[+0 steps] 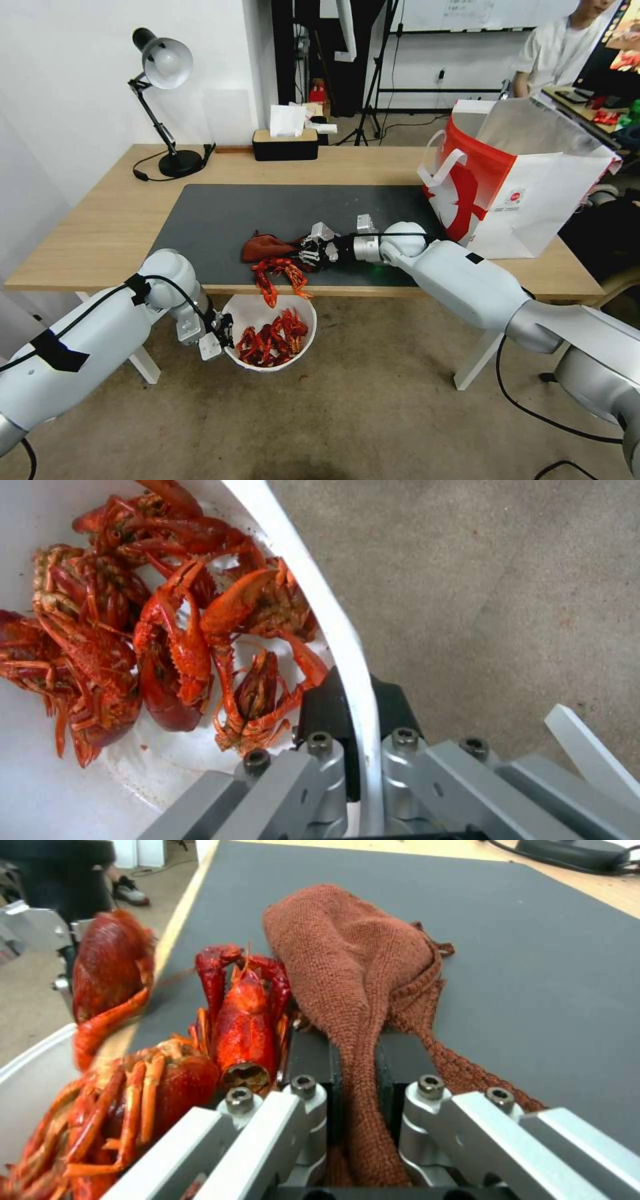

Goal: Sweep shrimp from table into container with towel, then put container into takeout bag.

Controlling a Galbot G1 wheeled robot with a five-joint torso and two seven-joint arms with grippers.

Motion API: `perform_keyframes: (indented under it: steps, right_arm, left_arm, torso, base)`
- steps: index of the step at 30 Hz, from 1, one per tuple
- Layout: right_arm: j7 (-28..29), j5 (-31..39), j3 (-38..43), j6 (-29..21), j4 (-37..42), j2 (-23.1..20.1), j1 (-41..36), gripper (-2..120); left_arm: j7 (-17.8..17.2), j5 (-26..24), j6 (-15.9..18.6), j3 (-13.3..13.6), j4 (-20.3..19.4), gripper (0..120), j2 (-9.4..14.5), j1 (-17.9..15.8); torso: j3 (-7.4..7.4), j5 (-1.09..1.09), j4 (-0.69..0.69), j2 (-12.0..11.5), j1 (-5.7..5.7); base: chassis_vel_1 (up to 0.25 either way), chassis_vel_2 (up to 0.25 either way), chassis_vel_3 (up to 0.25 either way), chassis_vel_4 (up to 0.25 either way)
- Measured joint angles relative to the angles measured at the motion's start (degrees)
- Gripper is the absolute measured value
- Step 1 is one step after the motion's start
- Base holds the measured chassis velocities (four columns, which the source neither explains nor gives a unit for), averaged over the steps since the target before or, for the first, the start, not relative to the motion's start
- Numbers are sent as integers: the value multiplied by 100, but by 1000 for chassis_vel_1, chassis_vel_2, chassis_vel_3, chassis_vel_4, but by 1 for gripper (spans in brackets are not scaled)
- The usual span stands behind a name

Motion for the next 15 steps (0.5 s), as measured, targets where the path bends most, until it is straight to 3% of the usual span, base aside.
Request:
perform_keyframes:
  steps: [15]
  right_arm:
    - [101,63,-2,-426,578,-197,-131,7]
  left_arm:
    - [2,-119,34,34,-38,0,2,-11]
  torso:
    - [-1,0,-1,0,0]
  base:
    - [0,0,0,0]
